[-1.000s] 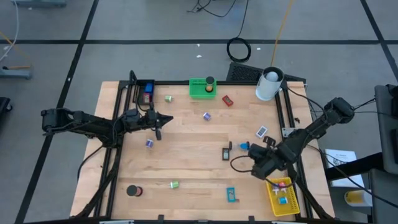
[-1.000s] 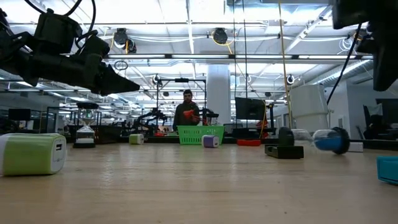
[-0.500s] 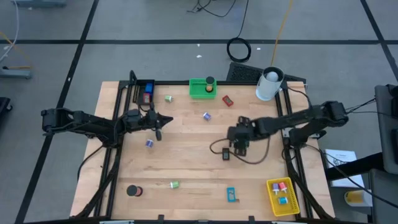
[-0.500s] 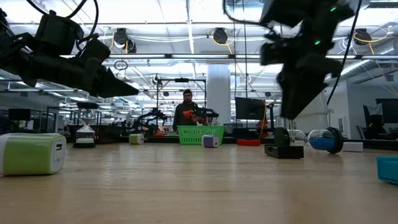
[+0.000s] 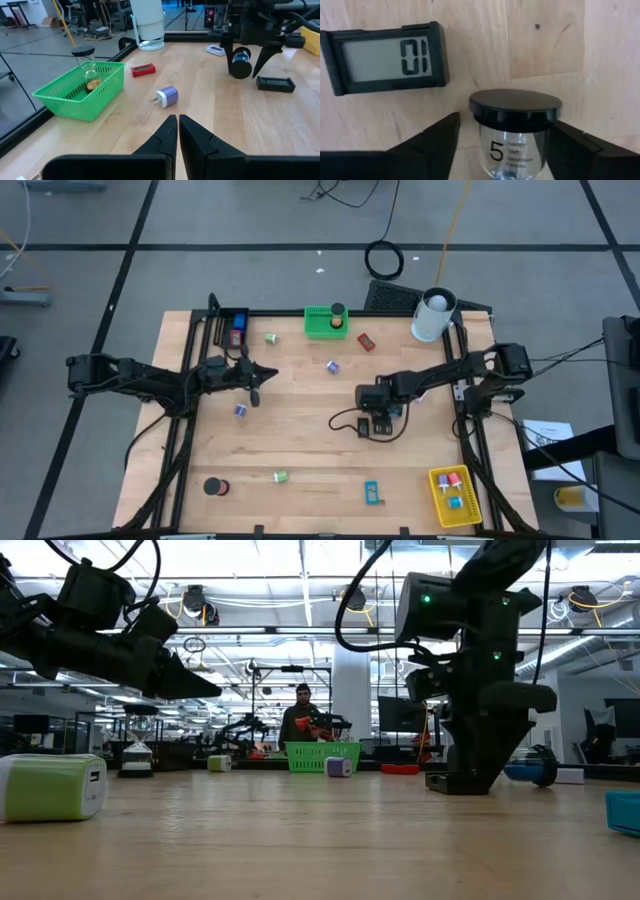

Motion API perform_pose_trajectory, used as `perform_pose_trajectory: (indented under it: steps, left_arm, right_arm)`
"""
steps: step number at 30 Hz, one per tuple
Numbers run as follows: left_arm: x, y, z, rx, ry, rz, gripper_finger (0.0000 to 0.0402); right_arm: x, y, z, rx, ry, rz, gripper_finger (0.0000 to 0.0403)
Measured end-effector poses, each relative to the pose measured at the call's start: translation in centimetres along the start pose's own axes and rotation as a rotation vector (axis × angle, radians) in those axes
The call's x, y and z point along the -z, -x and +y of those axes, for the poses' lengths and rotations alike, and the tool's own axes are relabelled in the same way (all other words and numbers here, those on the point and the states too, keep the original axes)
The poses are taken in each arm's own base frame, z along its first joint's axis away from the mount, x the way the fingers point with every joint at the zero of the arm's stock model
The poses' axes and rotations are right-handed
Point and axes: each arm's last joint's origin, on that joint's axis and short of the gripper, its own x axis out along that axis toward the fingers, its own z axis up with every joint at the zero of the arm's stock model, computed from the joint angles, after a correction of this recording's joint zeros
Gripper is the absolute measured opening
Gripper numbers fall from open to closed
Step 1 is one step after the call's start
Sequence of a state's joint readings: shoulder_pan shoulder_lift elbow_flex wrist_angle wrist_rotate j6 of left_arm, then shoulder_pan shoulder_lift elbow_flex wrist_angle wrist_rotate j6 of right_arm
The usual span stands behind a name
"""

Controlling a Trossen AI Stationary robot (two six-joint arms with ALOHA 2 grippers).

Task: Pick & Place Office items
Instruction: Put the blue hourglass into the green basket

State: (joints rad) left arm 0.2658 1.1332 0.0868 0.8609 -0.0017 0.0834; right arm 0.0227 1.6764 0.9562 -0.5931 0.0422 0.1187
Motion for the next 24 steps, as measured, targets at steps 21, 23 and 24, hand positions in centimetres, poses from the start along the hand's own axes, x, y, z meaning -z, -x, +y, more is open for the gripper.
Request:
perform_pose_trajectory:
  steps: [21, 23, 24]
  left_arm:
    - [-0.1, 0.0, 0.0, 0.001, 0.010, 0.000, 0.0026]
    - [-0.3, 0.0, 0.0, 0.000, 0.011, -0.020, 0.0026]
    - [-0.3, 0.0, 0.0, 0.000, 0.010, -0.022, 0.0026]
  right_arm:
    - [0.5, 2.3, -1.0, 0.075, -0.122, -1.191, 0.0160]
    - [0.8, 1.2, -1.6, 0.067, -0.144, -1.311, 0.0160]
    - [0.5, 0.8, -1.8, 0.056, -0.146, -1.364, 0.0160]
